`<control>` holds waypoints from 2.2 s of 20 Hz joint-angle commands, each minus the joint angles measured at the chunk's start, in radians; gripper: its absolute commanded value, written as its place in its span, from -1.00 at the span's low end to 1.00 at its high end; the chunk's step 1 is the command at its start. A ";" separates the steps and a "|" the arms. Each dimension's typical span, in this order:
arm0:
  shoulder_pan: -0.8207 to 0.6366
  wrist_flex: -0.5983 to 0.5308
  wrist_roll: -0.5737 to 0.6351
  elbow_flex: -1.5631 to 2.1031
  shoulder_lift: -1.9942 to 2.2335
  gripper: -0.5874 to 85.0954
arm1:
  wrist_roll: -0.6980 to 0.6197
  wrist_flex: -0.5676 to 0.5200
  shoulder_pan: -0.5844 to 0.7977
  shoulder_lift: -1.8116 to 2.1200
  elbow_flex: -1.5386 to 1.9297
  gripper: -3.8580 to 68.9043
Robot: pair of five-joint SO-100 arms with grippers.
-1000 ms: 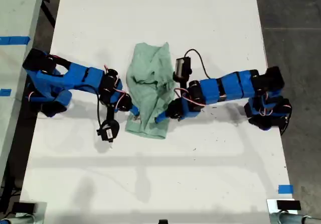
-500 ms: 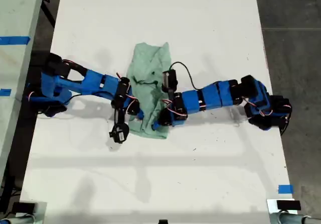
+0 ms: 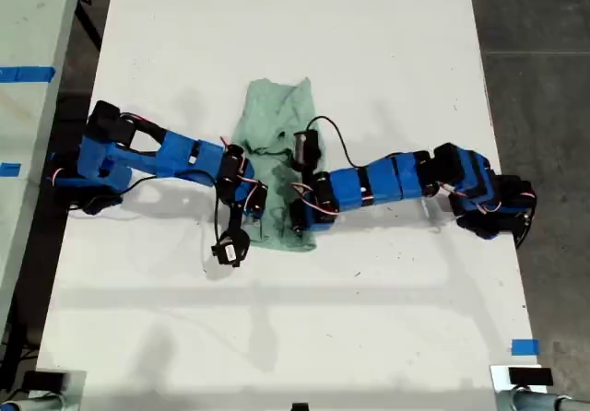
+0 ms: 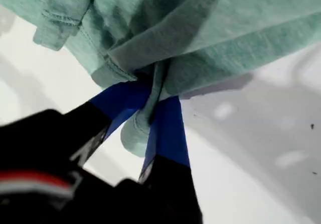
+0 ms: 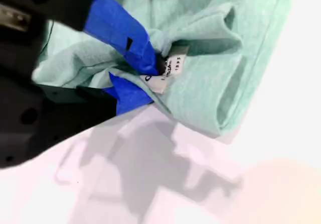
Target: Fold tshirt
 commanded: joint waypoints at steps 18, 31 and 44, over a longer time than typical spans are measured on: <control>0.072 0.258 0.150 -0.413 0.224 -0.99 | -0.202 0.114 0.052 0.442 -0.052 -0.95; -0.618 0.334 0.494 -0.143 0.454 -0.67 | -0.420 -0.051 0.653 0.569 0.198 -0.35; -0.683 -0.046 0.471 0.976 1.480 -0.78 | -0.336 -0.170 0.724 1.701 1.295 -0.77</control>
